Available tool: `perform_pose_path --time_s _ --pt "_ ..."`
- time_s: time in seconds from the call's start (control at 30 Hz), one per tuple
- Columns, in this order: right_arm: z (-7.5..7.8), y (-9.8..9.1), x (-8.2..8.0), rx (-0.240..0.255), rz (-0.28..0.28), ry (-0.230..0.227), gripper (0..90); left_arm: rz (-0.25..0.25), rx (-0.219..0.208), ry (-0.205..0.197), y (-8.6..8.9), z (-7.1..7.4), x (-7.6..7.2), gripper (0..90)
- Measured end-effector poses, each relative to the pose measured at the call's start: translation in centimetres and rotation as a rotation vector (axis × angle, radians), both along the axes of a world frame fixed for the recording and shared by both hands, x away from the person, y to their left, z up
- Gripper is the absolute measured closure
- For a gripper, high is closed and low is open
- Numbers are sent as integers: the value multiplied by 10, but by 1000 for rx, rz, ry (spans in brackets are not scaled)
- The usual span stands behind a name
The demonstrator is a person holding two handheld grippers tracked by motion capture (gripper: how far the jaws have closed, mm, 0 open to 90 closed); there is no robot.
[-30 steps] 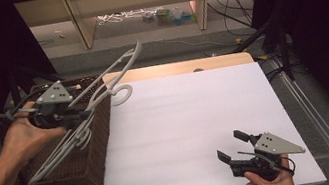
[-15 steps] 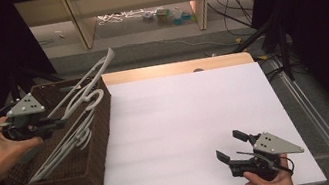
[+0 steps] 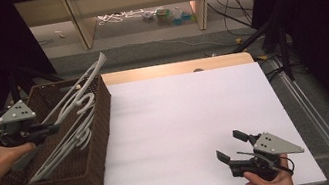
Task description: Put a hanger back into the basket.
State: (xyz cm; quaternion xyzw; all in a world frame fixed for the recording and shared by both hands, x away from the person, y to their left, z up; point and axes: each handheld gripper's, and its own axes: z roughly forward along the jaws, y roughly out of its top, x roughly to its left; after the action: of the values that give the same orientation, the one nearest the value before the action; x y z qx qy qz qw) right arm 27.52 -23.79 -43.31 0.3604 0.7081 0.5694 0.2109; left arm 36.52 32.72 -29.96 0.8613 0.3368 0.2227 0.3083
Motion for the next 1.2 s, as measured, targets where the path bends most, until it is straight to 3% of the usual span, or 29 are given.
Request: perform_pose_path --time_s 0.47,1.2 --pt "-2 1 2 1 1 12 158 30 -24 41 25 -23 -8 823" --pt "-1 1 1 -7 1 20 159 49 -17 73 42 -48 -7 822"
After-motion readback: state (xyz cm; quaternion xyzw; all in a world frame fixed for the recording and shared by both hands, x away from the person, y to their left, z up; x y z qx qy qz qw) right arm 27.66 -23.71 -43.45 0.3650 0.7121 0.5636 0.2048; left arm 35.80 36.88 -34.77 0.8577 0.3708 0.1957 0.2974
